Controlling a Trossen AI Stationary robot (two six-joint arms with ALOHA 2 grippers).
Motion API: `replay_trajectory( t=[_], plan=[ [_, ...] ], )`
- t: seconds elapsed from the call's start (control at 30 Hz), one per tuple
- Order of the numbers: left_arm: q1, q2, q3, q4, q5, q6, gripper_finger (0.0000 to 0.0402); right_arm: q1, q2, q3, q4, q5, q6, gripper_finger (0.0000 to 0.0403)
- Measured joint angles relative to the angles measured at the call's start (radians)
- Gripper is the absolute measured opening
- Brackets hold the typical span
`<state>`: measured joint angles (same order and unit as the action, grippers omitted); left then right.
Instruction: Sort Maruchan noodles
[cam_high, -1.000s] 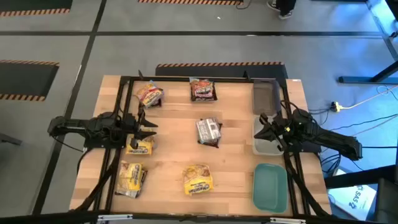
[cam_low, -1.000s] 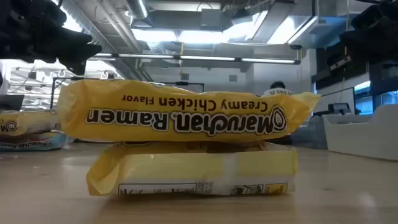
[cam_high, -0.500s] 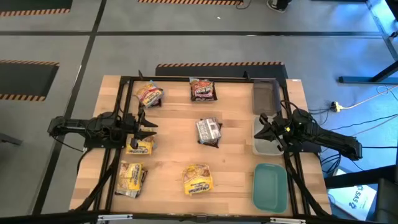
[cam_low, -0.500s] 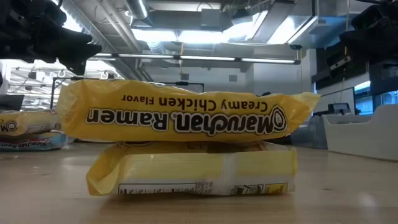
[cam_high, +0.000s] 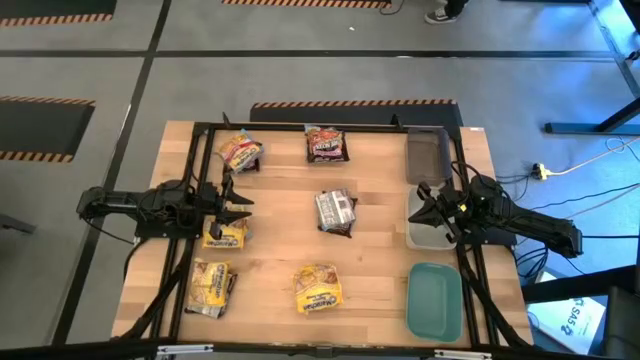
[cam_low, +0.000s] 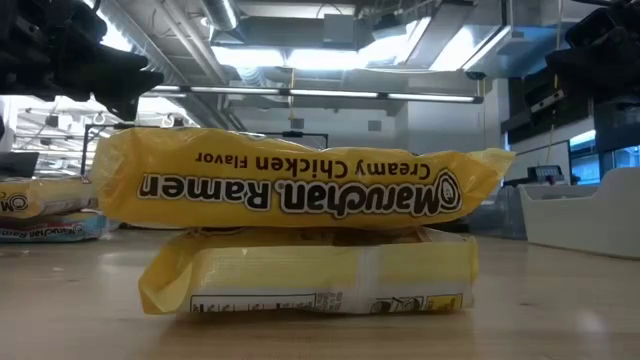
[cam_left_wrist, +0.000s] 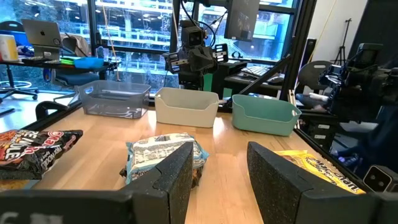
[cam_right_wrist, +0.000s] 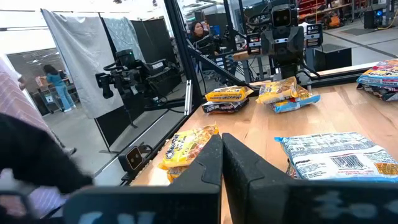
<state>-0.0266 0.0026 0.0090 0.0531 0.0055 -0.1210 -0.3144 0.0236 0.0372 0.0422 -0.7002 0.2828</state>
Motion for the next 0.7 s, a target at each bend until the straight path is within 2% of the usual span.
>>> replay_trajectory(
  t=[0.7],
  plan=[
    [0.000, 0.000, 0.000, 0.003, -0.017, 0.000, 0.0145, 0.000, 0.000, 0.000, 0.000, 0.000, 0.000, 0.0001]
  ],
)
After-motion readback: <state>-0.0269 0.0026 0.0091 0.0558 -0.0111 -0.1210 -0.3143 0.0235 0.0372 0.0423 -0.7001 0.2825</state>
